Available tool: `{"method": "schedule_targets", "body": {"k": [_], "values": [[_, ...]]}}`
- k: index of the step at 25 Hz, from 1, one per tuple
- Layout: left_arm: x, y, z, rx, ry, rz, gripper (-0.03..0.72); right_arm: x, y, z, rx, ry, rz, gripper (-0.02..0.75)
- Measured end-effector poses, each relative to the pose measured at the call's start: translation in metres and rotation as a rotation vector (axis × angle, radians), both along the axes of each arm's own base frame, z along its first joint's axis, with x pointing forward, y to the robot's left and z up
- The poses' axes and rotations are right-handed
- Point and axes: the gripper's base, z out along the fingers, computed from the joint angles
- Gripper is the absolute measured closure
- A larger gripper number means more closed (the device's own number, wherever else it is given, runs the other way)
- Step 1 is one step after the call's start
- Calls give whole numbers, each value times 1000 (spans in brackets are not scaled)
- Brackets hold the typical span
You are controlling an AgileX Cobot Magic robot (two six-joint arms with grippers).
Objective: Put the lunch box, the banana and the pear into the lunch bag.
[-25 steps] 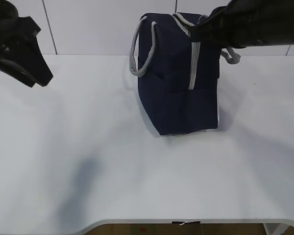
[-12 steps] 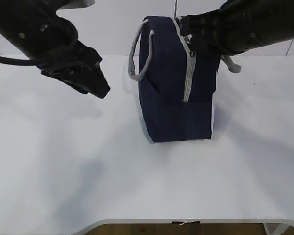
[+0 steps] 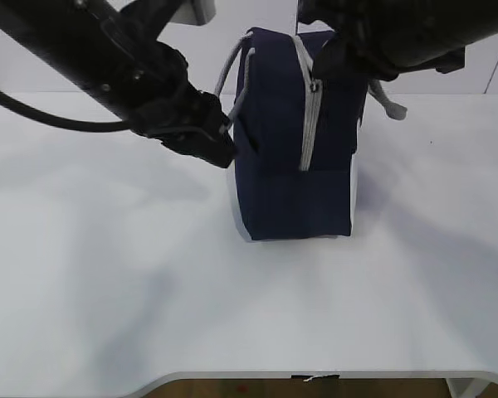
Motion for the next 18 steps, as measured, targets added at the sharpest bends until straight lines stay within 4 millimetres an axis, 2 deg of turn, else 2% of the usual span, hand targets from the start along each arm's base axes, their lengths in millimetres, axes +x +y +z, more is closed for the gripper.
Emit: {"method": "schedule_targets", "body": {"k": [6,18], "values": [[-2,-14,-15,-24,-49,-2,340,-1,3,6,58,32,-2,731],[7,-21,-17,-104,-102,21,351,-4,6,5,107,85,-2,731]]}}
